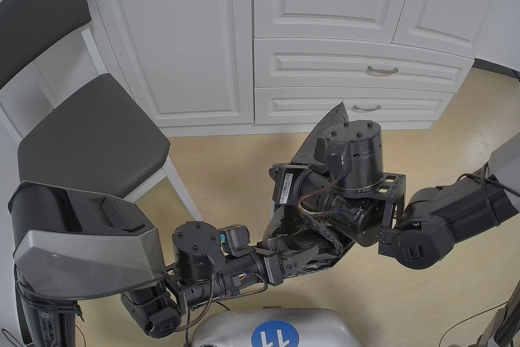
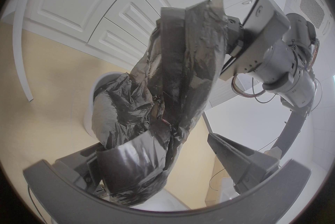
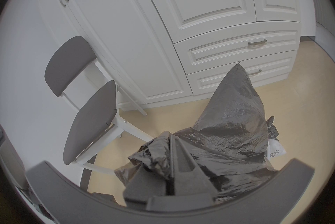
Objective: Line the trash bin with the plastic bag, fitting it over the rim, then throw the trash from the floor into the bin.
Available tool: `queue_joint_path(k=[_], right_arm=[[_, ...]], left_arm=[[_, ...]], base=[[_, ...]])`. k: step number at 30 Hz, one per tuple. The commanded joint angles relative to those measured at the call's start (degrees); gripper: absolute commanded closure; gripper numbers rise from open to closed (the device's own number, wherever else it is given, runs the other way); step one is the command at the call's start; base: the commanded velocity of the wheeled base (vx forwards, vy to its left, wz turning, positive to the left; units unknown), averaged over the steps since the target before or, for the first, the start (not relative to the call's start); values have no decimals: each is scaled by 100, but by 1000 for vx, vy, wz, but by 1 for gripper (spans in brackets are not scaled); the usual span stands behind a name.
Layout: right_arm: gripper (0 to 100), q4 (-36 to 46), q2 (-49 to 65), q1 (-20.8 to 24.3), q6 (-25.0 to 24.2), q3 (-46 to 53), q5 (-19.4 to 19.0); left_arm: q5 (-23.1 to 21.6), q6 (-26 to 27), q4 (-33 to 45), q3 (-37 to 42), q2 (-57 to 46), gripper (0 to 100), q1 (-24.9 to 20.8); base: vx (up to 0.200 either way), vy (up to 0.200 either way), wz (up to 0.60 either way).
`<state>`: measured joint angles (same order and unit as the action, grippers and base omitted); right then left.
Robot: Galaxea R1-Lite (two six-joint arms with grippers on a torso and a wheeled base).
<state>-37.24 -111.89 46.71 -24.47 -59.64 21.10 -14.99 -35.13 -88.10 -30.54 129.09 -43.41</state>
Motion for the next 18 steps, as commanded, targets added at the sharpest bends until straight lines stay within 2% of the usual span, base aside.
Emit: queue_joint_path(k=[1,14,18], right_arm=[[100,-2,-79,13,-5,-39,-1],[100,6,-97,189,-58,-39,17],[100,6,-185,259,-164,-57,17]], left_arm=[[-3,6,-5,-5,-85,0,-106],[58,-20,-5,-444,90,0,-150],[330,-275,-5,-594,90,0,-203]], base=[[0,0,0],[0,0,0],[0,0,0]])
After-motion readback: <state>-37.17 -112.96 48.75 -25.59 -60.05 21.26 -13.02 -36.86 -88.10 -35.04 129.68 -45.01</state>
